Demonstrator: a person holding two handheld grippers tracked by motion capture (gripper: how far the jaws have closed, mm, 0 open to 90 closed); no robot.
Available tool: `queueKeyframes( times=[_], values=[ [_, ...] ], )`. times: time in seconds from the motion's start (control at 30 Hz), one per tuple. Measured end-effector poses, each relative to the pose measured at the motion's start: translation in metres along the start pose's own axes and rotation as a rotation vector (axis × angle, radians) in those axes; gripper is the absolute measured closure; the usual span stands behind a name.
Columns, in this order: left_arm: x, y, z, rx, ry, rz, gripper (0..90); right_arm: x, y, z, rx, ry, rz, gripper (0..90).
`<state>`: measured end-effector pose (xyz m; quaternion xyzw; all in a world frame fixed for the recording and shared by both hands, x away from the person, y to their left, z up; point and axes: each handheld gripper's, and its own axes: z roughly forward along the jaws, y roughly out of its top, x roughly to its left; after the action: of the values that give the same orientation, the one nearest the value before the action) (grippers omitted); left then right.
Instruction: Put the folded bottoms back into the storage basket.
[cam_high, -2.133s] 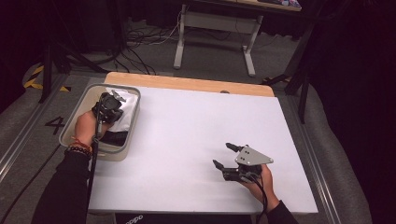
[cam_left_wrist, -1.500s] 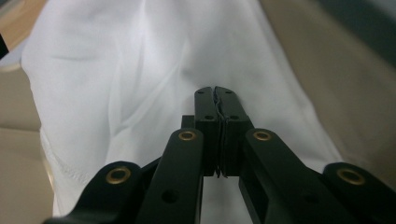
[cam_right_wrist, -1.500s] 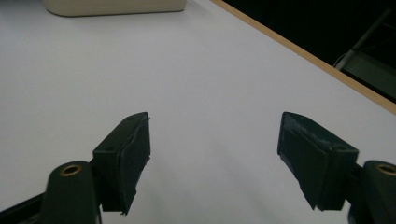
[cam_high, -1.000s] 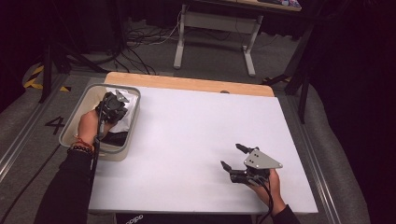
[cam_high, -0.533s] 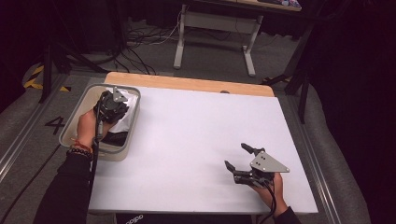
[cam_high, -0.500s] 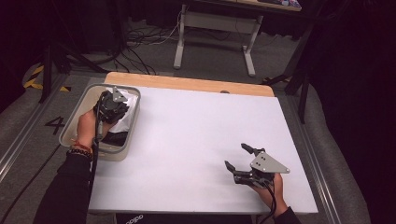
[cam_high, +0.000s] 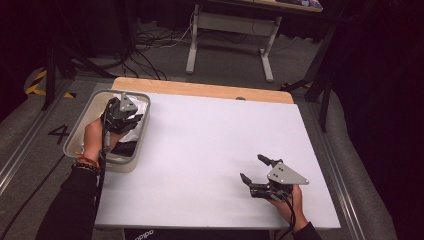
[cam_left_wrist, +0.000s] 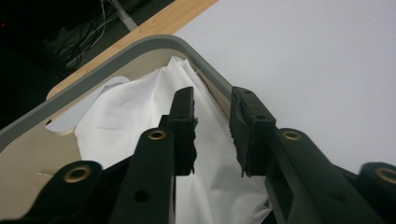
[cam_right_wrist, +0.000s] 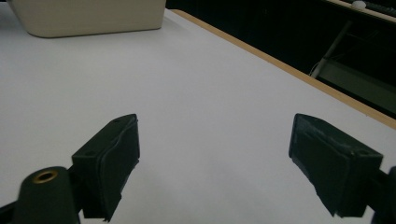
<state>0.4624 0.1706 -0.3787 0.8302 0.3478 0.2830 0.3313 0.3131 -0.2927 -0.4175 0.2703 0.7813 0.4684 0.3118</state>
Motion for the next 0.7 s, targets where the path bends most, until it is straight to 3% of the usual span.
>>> queueKeyframes(
  times=[0.23,0.37,0.57,0.7],
  values=[
    [-0.007,0.004,-0.01,-0.061,-0.017,0.011,47.2,0.002,-0.001,0.002,-0.003,-0.008,-0.009,17.0],
    [-0.014,0.004,-0.014,-0.116,-0.044,0.026,42.8,0.001,-0.001,0.002,-0.007,-0.009,0.005,16.4],
    [-0.024,0.004,-0.02,-0.179,-0.051,0.046,34.9,0.001,-0.001,0.003,-0.004,-0.009,0.009,15.5],
    [-0.029,0.005,-0.023,-0.202,-0.061,0.047,30.6,0.001,-0.002,0.004,0.002,-0.006,0.007,15.4]
  ],
)
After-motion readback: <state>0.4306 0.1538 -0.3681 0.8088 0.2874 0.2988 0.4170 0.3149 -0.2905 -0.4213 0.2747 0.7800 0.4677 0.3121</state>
